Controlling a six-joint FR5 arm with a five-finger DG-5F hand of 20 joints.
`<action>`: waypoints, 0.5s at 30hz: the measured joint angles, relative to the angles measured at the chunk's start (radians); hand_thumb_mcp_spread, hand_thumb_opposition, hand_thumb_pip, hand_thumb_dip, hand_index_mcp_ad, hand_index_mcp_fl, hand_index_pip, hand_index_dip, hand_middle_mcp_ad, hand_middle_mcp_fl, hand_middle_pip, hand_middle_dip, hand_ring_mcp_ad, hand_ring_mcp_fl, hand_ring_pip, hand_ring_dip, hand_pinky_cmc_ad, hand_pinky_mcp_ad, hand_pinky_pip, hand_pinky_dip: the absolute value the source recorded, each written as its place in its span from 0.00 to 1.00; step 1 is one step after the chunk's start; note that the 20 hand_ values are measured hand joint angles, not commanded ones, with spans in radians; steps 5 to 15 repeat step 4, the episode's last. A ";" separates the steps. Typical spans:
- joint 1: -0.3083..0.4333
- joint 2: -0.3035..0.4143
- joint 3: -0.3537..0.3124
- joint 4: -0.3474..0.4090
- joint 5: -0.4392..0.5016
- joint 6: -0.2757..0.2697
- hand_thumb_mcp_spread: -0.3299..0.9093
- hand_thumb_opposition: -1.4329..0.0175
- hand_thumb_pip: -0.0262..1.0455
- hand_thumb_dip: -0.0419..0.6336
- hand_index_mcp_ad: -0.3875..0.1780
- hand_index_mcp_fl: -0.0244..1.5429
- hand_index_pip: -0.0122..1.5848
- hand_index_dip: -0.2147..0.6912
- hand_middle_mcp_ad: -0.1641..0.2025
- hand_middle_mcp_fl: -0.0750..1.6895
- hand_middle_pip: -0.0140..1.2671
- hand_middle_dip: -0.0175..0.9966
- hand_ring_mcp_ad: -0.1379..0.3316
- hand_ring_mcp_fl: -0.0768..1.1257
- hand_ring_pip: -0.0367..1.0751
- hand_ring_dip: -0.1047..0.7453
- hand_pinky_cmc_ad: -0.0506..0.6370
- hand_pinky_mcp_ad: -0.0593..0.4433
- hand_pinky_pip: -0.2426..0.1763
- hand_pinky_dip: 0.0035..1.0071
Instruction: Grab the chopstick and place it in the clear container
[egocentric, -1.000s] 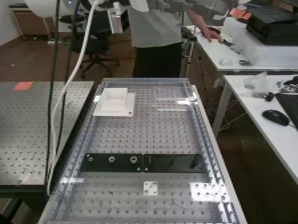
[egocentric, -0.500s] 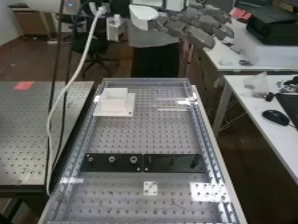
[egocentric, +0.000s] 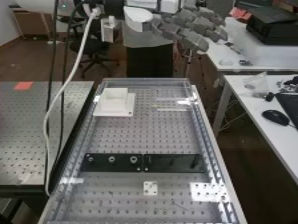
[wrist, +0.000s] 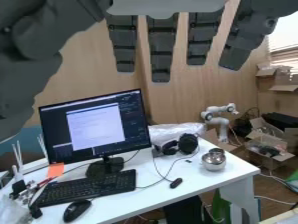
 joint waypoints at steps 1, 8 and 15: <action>-0.002 0.005 -0.005 0.004 -0.019 -0.002 0.31 0.55 0.57 0.03 0.50 0.13 0.05 0.55 0.65 0.16 0.10 0.36 0.64 0.07 0.12 0.38 0.53 0.68 0.28 0.33; -0.005 0.016 -0.016 0.013 -0.058 -0.007 0.31 0.55 0.57 0.03 0.48 0.13 0.05 0.55 0.62 0.16 0.10 0.36 0.63 0.07 0.12 0.38 0.53 0.68 0.28 0.33; -0.005 0.016 -0.016 0.013 -0.058 -0.007 0.31 0.55 0.57 0.03 0.48 0.13 0.05 0.55 0.62 0.16 0.10 0.36 0.63 0.07 0.12 0.38 0.53 0.68 0.28 0.33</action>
